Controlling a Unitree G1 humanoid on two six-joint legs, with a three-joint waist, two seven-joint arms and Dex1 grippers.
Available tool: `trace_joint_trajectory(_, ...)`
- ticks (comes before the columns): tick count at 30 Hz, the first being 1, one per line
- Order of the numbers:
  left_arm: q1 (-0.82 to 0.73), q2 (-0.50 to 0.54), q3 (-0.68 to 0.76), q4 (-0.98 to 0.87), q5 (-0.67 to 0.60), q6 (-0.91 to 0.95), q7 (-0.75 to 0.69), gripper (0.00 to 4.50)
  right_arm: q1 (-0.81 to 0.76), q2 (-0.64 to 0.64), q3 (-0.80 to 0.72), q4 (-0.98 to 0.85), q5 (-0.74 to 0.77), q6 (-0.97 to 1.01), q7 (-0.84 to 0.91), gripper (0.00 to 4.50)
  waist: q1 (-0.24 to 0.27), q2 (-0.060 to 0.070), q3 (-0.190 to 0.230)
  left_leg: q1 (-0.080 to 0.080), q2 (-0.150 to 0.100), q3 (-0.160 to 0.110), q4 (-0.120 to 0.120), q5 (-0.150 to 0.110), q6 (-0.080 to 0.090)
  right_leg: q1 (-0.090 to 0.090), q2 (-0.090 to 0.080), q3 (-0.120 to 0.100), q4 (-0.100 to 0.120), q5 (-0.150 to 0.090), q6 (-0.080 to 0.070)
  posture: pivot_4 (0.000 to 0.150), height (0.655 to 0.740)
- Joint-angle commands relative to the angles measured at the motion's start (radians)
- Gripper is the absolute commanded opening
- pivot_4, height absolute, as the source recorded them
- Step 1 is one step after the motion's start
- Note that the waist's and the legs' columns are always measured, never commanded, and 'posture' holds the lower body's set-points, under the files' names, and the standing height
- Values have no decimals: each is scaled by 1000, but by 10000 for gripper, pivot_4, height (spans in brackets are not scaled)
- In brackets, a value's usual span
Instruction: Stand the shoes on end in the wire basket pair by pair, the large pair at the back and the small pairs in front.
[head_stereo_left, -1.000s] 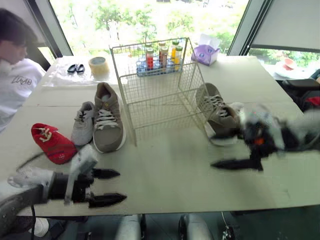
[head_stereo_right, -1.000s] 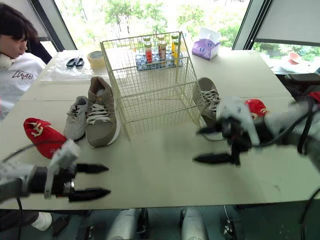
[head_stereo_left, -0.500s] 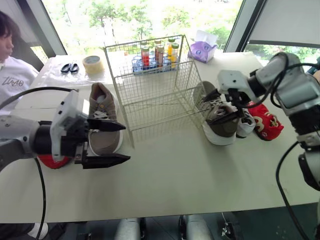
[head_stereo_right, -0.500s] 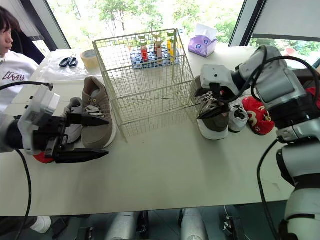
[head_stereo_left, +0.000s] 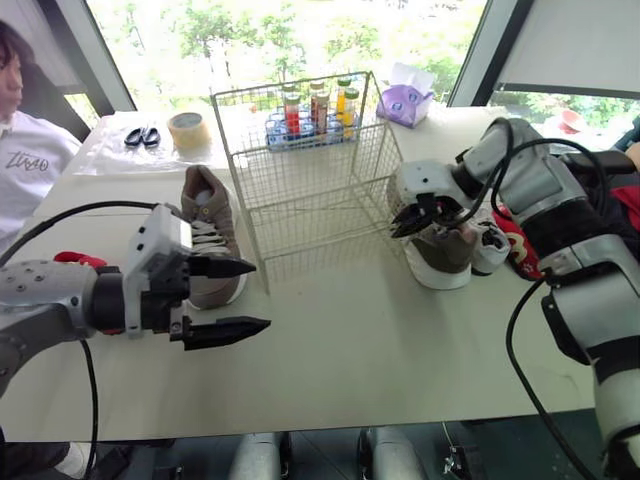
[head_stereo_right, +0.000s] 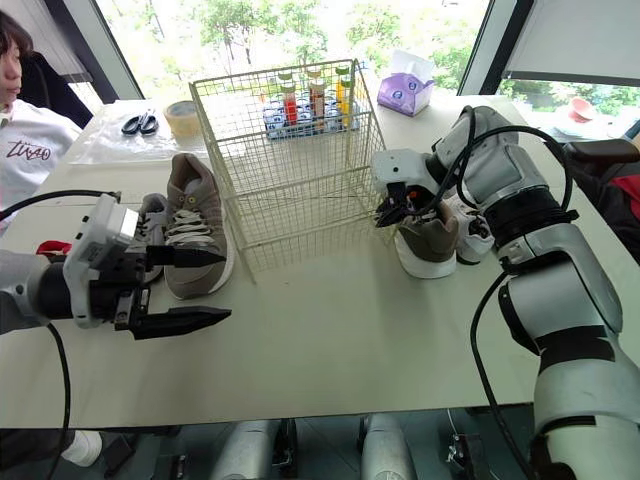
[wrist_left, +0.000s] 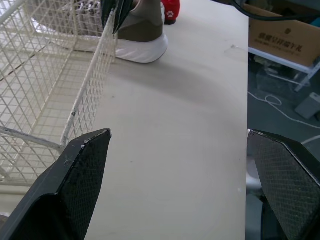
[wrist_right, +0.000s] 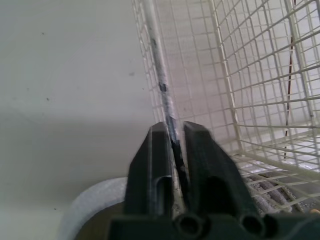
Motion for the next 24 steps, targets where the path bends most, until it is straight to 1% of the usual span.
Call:
trace_joint_trajectory(1,-8,-10,-4,-5,12,-20,18,45000,-8,-18,-70,-66,13,179,-18,420,7,0,0,0,0,0,0,0,0,0,0,0,0,0,0,1500,6675)
trace_joint_trajectory(3,-12,-19,-9,-5,15,-21,27,45000,20,-29,-106,-168,40,324,-24,420,8,0,0,0,0,-1,1,0,0,1,0,0,0,0,0,1500,6675)
trace_joint_trajectory(4,-12,-23,-10,-7,14,-20,31,45000,35,-39,-117,-217,45,366,-25,420,8,0,0,-1,0,-1,1,0,0,1,-1,0,0,0,0,1500,6675)
trace_joint_trajectory(8,-24,-37,-29,0,18,-21,32,45000,155,-116,-159,-489,84,471,-22,420,16,0,0,-1,-1,-2,1,0,0,1,-1,-1,0,0,0,1500,6675)
trace_joint_trajectory(10,-36,-41,-43,10,26,-25,30,45000,203,-144,-169,-577,100,476,-23,420,20,0,0,-2,-1,-2,1,0,0,1,-1,-1,-1,0,0,1500,6675)
trace_joint_trajectory(18,-75,-49,-96,36,61,-32,6,45000,299,-170,-172,-735,152,495,-49,420,3,0,0,-1,0,-1,0,0,0,0,0,-1,0,0,0,1500,6675)
trace_joint_trajectory(24,-78,-53,-115,43,81,-40,-6,45000,311,-158,-160,-750,137,407,-80,420,1,0,0,0,0,-1,0,0,0,0,0,-1,0,0,0,1500,6675)
